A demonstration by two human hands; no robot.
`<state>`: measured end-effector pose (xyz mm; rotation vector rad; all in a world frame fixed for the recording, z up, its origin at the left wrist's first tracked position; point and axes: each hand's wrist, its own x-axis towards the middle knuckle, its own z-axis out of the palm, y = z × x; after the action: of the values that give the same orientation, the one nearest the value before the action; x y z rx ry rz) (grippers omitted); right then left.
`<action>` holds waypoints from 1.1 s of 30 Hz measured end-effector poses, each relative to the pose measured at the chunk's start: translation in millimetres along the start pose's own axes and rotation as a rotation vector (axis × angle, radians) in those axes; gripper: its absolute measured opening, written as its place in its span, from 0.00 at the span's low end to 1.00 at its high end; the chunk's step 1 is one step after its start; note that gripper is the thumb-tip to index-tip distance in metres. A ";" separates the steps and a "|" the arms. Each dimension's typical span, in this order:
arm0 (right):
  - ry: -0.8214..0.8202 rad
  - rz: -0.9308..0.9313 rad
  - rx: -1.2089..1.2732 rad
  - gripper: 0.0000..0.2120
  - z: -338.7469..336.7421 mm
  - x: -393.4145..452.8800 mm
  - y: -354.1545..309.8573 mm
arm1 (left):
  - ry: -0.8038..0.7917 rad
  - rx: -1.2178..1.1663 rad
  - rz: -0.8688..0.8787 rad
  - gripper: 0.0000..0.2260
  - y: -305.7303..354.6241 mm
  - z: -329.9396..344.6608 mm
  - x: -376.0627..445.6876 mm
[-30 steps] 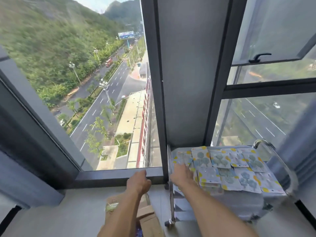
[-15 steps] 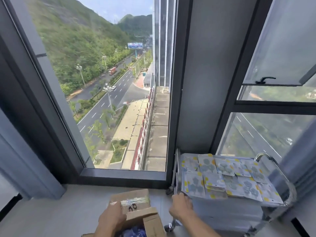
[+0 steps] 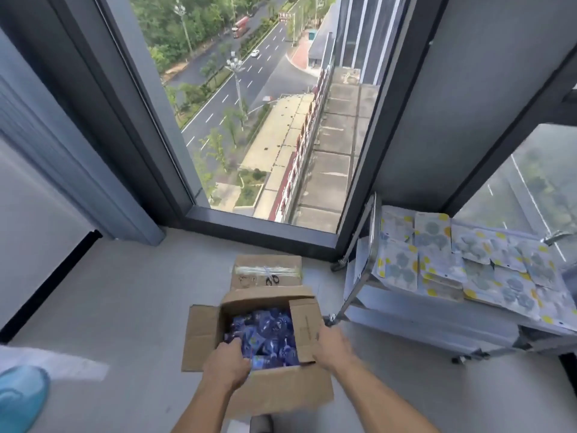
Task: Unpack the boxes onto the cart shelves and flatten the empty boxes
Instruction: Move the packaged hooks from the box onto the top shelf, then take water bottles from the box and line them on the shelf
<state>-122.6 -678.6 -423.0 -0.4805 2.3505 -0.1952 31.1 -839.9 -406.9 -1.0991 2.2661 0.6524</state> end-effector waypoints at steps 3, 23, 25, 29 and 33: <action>-0.150 0.018 -0.065 0.10 48.8 32.9 -4.5 | -0.086 0.008 -0.064 0.08 -22.3 35.2 36.4; -0.244 0.106 -0.155 0.22 353.7 406.9 -14.8 | -0.171 -0.189 -0.187 0.16 -74.6 317.3 424.2; -0.103 0.029 -0.217 0.26 368.8 437.2 -3.2 | -0.119 -0.146 -0.173 0.18 -76.1 343.5 451.7; 0.074 0.158 0.122 0.28 384.0 502.4 -1.7 | 0.051 -0.117 -0.222 0.24 -87.2 372.7 503.5; 0.062 0.415 0.473 0.35 403.2 562.7 4.6 | 0.060 -0.111 -0.235 0.26 -88.7 395.4 546.2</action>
<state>-227.2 -897.7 -1071.4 0.2425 2.3007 -0.5550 -85.0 -945.4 -1068.6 -1.4300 2.1268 0.6624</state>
